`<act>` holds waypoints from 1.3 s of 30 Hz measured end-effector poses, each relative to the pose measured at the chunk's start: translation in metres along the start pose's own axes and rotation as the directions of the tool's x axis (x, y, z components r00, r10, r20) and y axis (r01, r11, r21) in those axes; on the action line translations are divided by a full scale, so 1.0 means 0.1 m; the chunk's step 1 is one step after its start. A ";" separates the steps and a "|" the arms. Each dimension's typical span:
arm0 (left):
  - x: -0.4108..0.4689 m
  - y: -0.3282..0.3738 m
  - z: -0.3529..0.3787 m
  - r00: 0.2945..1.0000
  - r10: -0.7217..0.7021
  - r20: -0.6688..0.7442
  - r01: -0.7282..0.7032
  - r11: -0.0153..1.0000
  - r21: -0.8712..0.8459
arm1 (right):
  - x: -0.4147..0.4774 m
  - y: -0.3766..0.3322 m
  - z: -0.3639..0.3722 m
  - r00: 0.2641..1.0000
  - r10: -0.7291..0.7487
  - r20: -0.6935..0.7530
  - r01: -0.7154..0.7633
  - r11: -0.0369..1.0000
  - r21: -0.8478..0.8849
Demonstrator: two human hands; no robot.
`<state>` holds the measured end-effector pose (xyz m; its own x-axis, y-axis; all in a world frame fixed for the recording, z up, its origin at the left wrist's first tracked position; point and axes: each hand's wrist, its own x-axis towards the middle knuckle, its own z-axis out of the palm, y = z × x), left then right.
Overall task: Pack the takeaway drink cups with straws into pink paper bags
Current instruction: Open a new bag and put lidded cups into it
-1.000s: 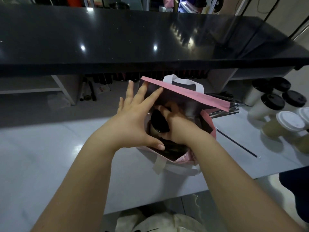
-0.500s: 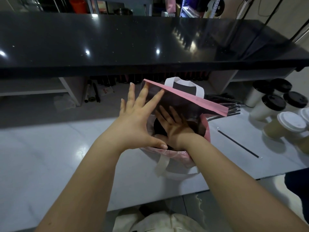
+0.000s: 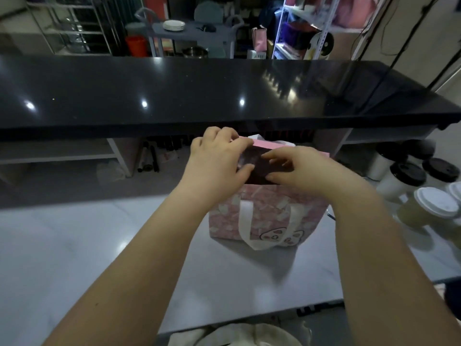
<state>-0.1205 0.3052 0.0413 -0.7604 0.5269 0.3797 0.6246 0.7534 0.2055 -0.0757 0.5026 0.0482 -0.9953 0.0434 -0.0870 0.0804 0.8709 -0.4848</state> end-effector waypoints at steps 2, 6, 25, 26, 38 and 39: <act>0.14 0.18 0.03 0.998 0.062 0.019 -0.062 0.998 -0.003 | -0.12 0.07 -0.11 0.992 0.004 -0.129 -0.003 1.000 0.011; 0.40 0.65 0.22 0.985 0.158 0.068 -0.153 0.985 -0.083 | -0.43 0.35 -0.31 0.939 0.086 -0.332 -0.095 0.995 -0.009; 0.60 2.97 1.70 0.945 0.202 0.256 -0.121 0.946 -0.302 | -1.83 2.35 -0.50 0.790 0.445 -0.422 -0.447 0.889 0.099; 0.61 3.05 1.80 0.939 0.192 0.285 -0.105 0.950 -0.293 | -1.84 2.49 -0.50 0.793 0.450 -0.410 -0.443 0.889 0.117; 0.85 3.41 2.58 0.942 -0.023 0.336 0.112 0.962 -0.248 | -1.32 3.75 -0.55 0.874 0.367 -0.317 -0.376 0.926 0.037; 0.87 3.42 2.60 0.948 -0.033 0.317 0.115 0.962 -0.246 | -1.25 3.80 -0.55 0.887 0.360 -0.289 -0.369 0.929 0.027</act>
<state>-0.0186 0.7110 -0.0900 -0.7975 0.5995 0.0672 0.5572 0.6892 0.4632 0.0759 0.8553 -0.0769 -0.8696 0.4938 -0.0007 0.4432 0.7799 -0.4421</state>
